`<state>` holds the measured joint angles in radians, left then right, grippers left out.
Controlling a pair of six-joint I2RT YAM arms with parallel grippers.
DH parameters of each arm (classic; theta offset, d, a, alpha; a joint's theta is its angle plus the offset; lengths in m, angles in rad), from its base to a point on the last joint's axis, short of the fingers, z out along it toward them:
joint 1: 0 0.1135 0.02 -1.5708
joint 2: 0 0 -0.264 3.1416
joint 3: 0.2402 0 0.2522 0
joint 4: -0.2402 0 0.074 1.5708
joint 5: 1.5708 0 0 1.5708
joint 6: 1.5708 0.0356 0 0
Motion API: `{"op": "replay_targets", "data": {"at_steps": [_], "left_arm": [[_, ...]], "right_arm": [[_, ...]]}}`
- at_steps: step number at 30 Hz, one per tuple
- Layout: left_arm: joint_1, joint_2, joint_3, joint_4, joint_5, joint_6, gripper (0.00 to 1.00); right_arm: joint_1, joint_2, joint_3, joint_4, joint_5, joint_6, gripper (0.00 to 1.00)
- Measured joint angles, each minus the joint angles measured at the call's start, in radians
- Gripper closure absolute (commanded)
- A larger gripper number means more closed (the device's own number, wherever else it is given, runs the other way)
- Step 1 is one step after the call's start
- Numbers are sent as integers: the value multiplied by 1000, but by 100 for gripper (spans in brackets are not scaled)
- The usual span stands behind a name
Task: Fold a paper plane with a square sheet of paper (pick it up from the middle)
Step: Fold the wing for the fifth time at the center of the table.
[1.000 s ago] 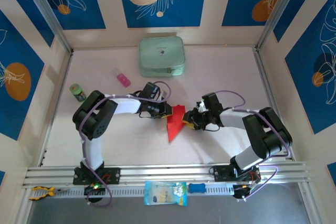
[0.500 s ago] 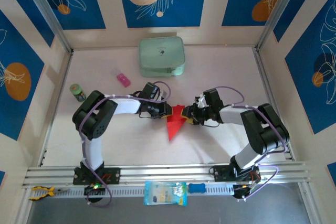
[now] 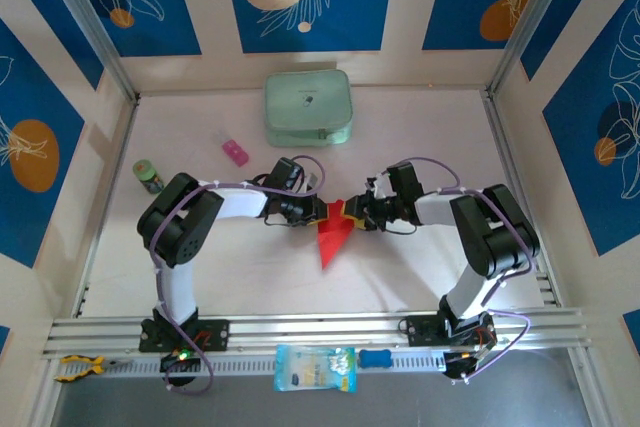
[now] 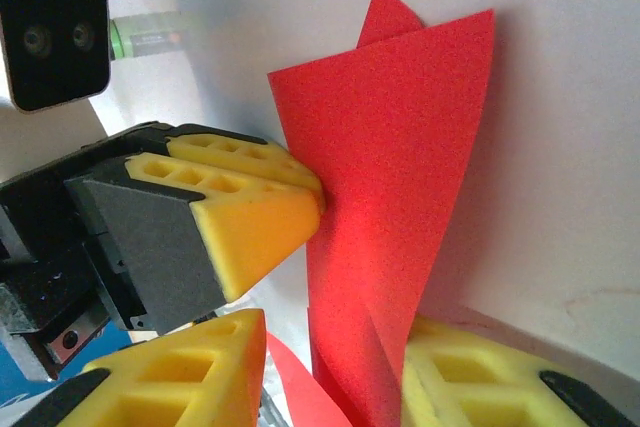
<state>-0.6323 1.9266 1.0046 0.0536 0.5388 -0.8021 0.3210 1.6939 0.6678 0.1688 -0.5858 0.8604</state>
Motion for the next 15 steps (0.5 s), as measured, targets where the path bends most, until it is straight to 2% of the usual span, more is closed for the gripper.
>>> {"op": "replay_targets", "data": {"at_steps": [5, 10, 15], "left_arm": [[0, -2, -3, 3, 0, 0, 82], [0, -7, -6, 3, 0, 0, 81], [0, -33, -19, -16, 0, -5, 73]], "right_arm": [[-8, 35, 10, 0, -16, -15, 69], [-11, 54, 14, -3, -20, -30, 84], [-11, 57, 16, -5, -20, -33, 94]]}}
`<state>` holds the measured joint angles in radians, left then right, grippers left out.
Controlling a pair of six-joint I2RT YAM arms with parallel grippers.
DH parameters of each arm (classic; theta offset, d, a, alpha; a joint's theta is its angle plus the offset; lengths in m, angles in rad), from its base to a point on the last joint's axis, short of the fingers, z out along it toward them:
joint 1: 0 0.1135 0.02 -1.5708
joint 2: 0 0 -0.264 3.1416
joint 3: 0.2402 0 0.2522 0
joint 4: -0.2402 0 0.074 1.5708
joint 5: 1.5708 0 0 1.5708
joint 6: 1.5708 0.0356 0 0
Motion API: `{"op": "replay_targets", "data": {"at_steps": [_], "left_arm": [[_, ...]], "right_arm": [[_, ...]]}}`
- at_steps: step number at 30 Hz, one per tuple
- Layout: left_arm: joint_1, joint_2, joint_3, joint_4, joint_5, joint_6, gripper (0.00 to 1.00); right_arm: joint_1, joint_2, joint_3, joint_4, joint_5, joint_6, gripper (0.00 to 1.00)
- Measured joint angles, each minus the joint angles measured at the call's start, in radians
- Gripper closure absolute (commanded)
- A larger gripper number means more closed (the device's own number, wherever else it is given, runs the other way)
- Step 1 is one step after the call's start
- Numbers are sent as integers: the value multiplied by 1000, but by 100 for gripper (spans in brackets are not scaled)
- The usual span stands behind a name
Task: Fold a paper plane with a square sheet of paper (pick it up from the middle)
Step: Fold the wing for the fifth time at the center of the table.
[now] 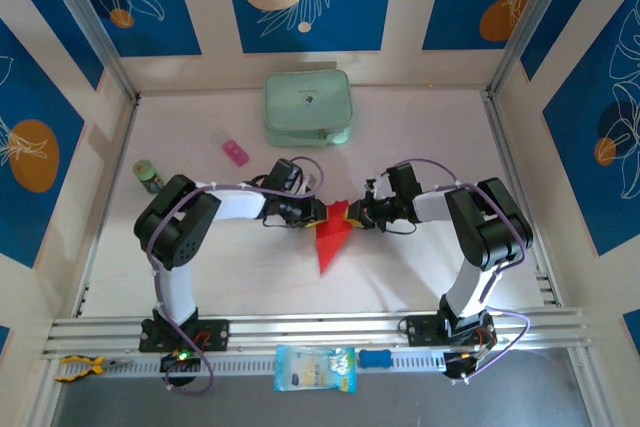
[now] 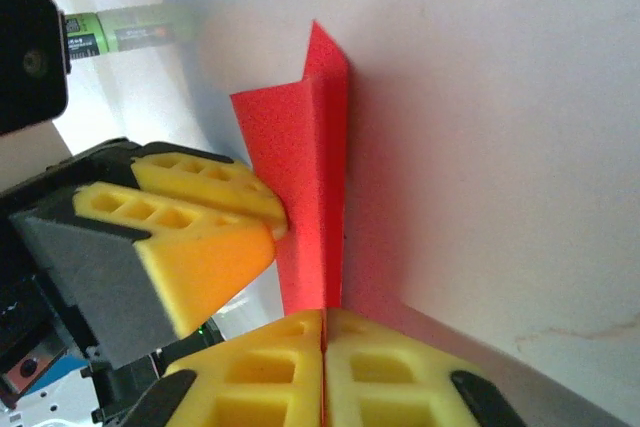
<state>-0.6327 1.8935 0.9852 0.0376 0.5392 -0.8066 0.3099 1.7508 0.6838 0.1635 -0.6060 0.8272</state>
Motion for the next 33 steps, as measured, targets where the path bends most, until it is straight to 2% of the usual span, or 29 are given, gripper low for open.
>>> {"op": "replay_targets", "data": {"at_steps": [5, 14, 18, 24, 33], "left_arm": [[0, -64, -1, -30, -3, 5, 63], [-22, -253, -40, -91, -109, 78, 61], [-92, -306, -63, -148, -206, 142, 61], [-260, -330, -60, -232, -372, 253, 58], [-429, -256, 14, -325, -577, 354, 52]], "right_arm": [[0, -19, -2, -10, 22, 19, 96], [3, -175, -106, 25, 173, 223, 97], [20, -206, -156, 49, 247, 342, 97], [71, -266, -170, 53, 351, 473, 97], [97, -288, -170, 52, 401, 537, 97]]}}
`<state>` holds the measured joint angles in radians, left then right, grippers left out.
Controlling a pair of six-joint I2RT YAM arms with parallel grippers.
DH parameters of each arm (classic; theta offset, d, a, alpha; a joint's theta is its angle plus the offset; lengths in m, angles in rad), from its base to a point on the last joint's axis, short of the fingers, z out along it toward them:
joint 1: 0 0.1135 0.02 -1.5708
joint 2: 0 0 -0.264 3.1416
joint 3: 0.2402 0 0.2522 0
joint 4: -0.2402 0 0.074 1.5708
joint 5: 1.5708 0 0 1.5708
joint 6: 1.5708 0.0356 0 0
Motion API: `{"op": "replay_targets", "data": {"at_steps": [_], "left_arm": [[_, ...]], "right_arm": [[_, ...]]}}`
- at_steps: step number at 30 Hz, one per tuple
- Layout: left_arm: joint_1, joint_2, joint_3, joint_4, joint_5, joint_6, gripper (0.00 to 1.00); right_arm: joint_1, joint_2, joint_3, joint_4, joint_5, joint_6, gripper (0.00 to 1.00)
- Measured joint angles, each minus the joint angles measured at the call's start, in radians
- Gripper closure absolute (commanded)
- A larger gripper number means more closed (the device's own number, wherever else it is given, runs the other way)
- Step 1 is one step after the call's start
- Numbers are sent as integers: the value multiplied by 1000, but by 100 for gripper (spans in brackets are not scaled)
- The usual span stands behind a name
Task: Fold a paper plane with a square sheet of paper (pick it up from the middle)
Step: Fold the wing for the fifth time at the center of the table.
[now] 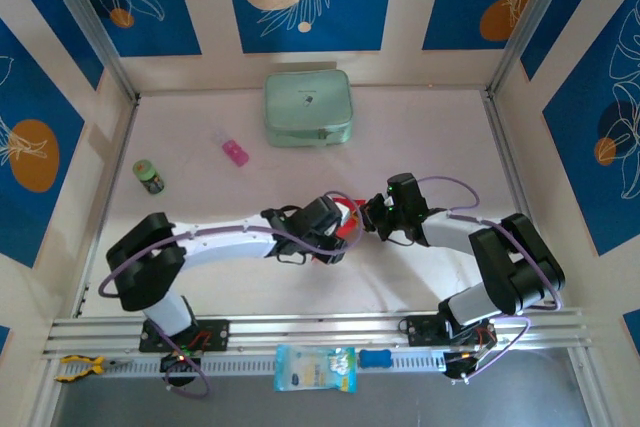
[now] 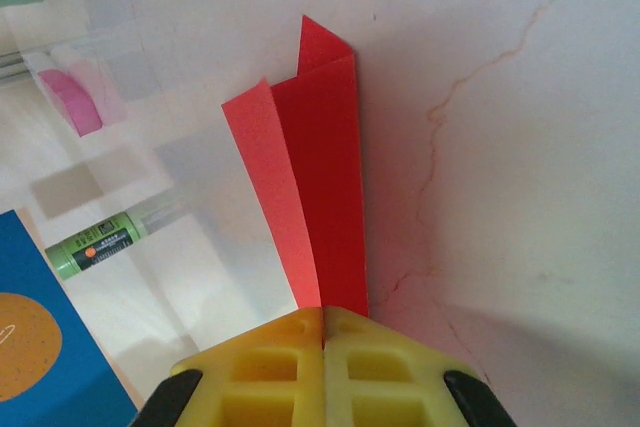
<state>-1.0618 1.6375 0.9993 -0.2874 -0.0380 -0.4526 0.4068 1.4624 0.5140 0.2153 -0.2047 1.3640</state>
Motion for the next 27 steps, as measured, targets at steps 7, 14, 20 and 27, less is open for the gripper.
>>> {"op": "replay_targets", "data": {"at_steps": [7, 14, 20, 27], "left_arm": [[-51, 76, 56, -59, -124, 40, 54], [-56, 113, 68, -90, -200, 56, 62], [-61, 129, 68, -98, -226, 63, 69], [-61, 129, 70, -99, -237, 63, 73]], "right_arm": [[0, 0, 0, -2, 0, 6, 97], [0, 0, 0, -2, 0, 6, 98], [0, 0, 0, -2, 0, 6, 97], [0, -3, 0, -2, 0, 6, 97]]}}
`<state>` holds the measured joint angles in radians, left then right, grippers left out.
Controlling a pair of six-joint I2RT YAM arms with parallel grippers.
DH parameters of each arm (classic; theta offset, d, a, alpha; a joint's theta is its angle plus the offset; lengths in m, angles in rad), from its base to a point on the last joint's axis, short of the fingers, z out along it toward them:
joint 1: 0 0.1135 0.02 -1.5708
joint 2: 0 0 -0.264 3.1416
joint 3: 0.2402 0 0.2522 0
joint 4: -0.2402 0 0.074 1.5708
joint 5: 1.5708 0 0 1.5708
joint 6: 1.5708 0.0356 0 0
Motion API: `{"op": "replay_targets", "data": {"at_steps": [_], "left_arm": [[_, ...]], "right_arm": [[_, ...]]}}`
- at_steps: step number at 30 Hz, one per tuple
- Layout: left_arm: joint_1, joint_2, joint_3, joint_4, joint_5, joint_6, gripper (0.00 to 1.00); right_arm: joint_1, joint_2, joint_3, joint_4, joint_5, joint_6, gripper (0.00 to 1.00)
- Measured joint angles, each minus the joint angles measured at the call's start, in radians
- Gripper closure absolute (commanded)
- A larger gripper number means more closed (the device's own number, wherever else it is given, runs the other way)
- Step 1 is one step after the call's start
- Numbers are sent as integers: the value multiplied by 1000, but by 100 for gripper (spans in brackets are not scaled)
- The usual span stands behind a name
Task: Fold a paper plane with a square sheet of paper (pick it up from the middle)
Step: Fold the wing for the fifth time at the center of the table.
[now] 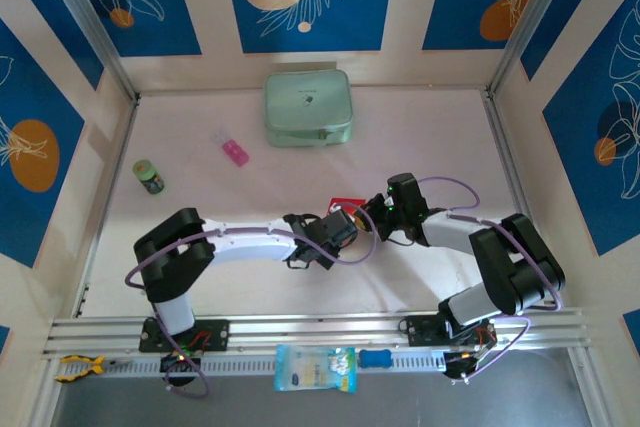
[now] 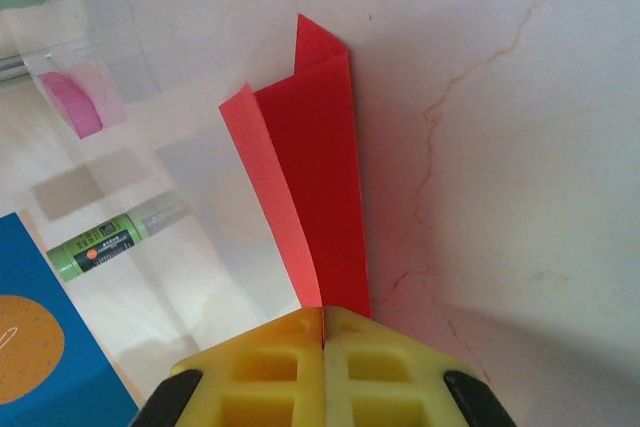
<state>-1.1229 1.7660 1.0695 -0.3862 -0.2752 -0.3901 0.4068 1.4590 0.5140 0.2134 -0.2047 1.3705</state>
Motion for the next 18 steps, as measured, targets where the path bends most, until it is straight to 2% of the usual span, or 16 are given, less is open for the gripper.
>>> {"op": "replay_targets", "data": {"at_steps": [7, 18], "left_arm": [[-1, 2, 11, -14, -25, 0, 69], [-2, 12, 44, -45, -51, 4, 73]], "right_arm": [[0, -12, 0, 0, 0, 0, 98], [0, -12, 0, 0, 0, 4, 97]]}}
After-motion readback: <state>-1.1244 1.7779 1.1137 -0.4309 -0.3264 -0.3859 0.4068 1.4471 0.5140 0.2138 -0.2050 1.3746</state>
